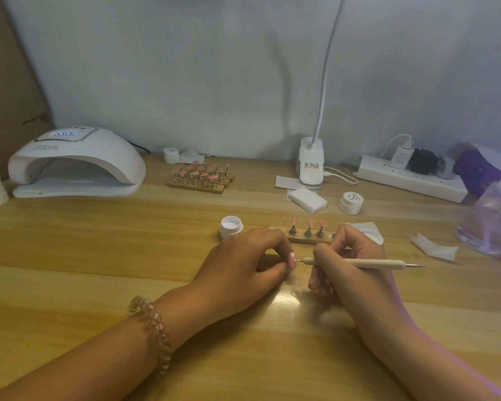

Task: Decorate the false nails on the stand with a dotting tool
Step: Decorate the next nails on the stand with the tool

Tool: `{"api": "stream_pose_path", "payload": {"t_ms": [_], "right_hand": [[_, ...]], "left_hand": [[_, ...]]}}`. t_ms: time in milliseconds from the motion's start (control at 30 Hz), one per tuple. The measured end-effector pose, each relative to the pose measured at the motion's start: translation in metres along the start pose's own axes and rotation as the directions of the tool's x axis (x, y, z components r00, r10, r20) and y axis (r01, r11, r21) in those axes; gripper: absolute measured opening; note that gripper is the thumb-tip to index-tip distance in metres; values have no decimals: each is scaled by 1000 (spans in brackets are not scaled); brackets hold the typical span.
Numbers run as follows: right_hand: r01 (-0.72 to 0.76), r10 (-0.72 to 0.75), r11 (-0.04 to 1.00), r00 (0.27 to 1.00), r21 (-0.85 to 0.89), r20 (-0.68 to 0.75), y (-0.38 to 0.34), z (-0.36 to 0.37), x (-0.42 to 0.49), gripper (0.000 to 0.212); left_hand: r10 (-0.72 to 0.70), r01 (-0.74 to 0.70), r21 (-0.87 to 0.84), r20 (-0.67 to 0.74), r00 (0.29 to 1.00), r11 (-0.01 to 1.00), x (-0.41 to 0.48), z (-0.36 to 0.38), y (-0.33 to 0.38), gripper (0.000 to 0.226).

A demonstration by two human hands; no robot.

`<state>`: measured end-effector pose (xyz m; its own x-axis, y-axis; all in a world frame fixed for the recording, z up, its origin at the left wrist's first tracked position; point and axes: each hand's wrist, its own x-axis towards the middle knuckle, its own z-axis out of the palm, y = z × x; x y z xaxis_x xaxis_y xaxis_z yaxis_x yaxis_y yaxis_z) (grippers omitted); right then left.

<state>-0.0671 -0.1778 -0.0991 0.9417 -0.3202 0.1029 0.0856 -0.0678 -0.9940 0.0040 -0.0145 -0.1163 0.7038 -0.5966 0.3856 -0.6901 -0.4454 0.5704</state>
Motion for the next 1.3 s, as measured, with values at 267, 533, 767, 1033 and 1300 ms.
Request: {"api": "stream_pose_path", "payload": {"t_ms": [267, 533, 767, 1033, 1300], "right_hand": [[4, -4, 1000, 1000, -20, 12, 0, 0, 1, 22], [3, -2, 1000, 1000, -27, 8, -1, 1, 0, 22], [18, -18, 999, 1000, -36, 13, 0, 0, 0, 21], [24, -24, 998, 1000, -50, 3, 1, 0, 0, 21], [26, -26, 998, 1000, -64, 9, 0, 0, 0, 24]], "left_hand": [[15, -15, 7, 13, 1000, 1000, 1, 0, -2, 6], [28, -27, -13, 23, 999, 1000, 1, 0, -2, 5], [11, -11, -22, 20, 1000, 1000, 1, 0, 0, 4], [16, -15, -25, 26, 1000, 1000, 1, -1, 1, 3], [10, -9, -22, 31, 999, 1000, 0, -2, 2, 9]]}}
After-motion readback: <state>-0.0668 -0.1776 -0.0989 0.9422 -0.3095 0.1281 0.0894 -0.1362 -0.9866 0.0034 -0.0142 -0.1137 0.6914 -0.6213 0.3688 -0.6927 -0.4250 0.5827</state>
